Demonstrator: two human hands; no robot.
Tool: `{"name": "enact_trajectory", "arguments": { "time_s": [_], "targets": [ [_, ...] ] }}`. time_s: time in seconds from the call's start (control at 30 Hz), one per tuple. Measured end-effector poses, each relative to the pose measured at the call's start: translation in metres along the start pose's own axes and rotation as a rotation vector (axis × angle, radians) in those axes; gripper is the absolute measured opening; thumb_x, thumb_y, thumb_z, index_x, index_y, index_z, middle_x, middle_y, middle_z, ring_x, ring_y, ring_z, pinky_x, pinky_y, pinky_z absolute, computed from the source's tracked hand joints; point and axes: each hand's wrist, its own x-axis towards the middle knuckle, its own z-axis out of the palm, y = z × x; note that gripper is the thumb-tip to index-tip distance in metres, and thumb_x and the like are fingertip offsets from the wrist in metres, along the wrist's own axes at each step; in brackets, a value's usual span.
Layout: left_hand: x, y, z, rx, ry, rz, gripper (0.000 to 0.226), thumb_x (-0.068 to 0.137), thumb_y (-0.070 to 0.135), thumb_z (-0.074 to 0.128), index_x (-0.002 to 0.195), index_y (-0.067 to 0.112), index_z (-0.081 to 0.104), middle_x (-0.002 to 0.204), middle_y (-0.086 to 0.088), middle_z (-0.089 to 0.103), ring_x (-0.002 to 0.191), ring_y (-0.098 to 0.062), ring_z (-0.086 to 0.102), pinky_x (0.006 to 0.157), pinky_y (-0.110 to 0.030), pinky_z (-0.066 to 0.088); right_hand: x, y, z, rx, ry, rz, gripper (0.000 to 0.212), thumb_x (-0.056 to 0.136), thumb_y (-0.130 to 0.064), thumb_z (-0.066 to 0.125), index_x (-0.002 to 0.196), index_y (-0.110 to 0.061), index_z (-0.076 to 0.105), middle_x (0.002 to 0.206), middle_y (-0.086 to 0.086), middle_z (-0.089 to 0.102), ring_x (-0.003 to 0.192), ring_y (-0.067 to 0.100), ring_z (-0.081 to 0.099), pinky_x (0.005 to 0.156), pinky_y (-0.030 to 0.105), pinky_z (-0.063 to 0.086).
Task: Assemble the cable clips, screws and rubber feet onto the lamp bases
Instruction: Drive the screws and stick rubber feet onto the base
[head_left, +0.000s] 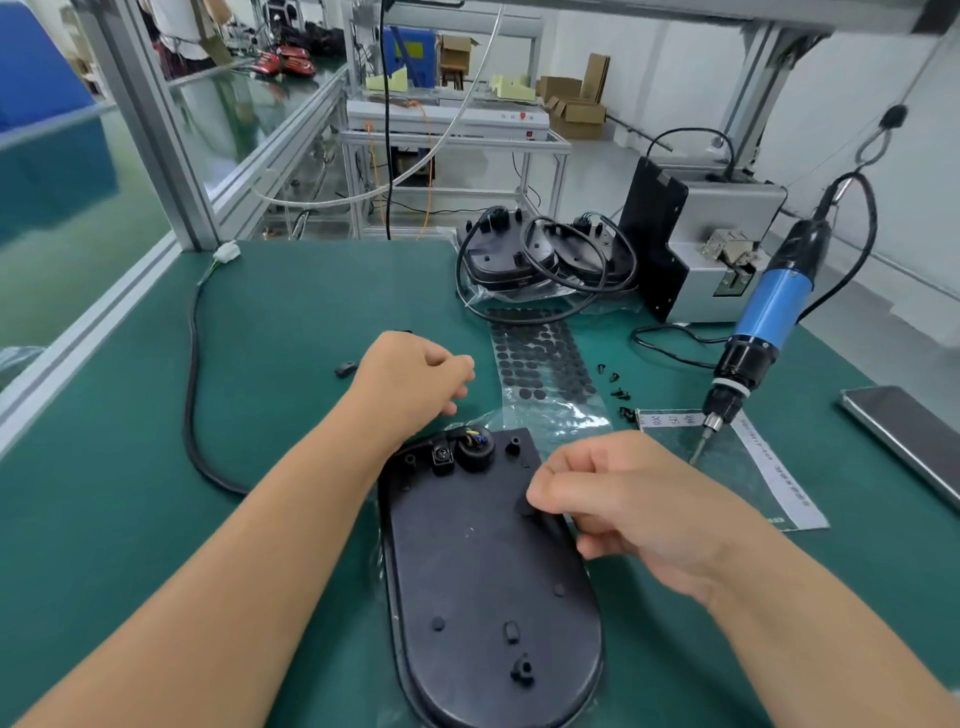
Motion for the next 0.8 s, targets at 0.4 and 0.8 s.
{"name": "enact_trajectory", "arguments": {
  "time_s": [0.4,0.8],
  "targets": [
    [-0.001,-0.001,-0.001,-0.011,-0.022,0.009,0.024,0.089,0.026,0.061,0.072,0.016,0.075,0.072,0.003,0.074,0.052,-0.003,0.063,0.038,-0.005,0.033,0.0,0.004,0.005,-0.07,0.072,-0.083,0.017,0.078,-0.013,0.069,0.061,-0.017,0.068,0.059,-0.006,0.056,0.05,0.008,0.047,0.051,0.018,0.043],
    [-0.003,0.0,-0.001,0.006,-0.049,0.018,0.023,0.09,0.027,0.061,0.075,0.016,0.075,0.074,0.004,0.074,0.053,-0.003,0.062,0.042,-0.008,0.035,-0.001,0.011,0.007,-0.178,0.14,-0.176,0.013,0.079,-0.012,0.071,0.068,-0.017,0.065,0.049,-0.009,0.054,0.047,0.005,0.049,0.052,0.023,0.043]
  ]
}}
